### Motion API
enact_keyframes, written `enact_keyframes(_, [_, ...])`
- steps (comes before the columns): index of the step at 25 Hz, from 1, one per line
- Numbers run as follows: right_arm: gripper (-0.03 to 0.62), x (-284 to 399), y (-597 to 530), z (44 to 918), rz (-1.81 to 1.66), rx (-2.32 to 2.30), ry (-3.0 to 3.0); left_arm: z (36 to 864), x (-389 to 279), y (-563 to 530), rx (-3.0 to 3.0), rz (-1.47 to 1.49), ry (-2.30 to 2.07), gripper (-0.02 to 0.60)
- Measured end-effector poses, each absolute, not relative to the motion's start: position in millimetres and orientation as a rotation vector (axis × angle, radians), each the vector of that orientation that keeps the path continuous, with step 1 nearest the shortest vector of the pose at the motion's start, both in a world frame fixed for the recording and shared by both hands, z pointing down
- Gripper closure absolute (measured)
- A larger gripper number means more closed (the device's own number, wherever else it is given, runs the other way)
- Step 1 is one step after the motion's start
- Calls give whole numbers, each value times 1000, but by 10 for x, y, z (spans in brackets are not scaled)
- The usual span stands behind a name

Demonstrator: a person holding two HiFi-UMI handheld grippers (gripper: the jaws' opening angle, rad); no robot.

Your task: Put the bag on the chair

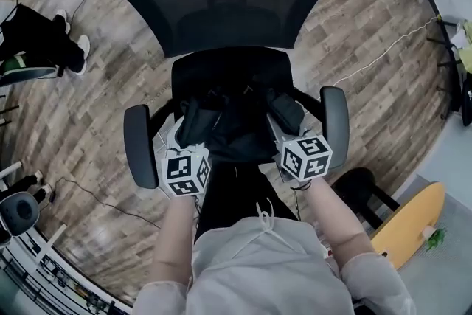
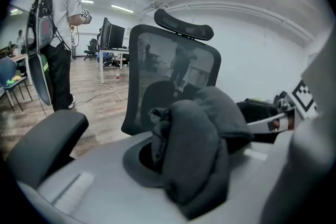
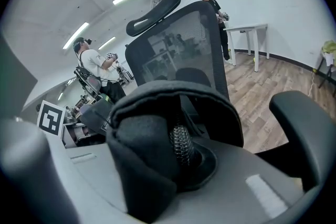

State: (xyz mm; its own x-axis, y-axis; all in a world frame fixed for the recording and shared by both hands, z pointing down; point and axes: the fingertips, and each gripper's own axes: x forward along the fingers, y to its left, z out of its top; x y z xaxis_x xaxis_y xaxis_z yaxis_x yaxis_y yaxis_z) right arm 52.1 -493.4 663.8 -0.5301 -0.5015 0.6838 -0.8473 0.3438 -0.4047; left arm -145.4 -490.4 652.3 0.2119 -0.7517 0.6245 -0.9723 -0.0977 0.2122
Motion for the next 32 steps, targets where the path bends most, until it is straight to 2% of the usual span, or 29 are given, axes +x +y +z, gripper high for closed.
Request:
enact_keyframes(12, [556,562,-4959,7348,1063,1230,-2079,7271,-1466,-4937,1857,552,-1532,532])
enact_keyframes(32, [543,679,-4956,7938,1025,1288,-1931,7837,-1530,-4913,1871,687,-1509,523])
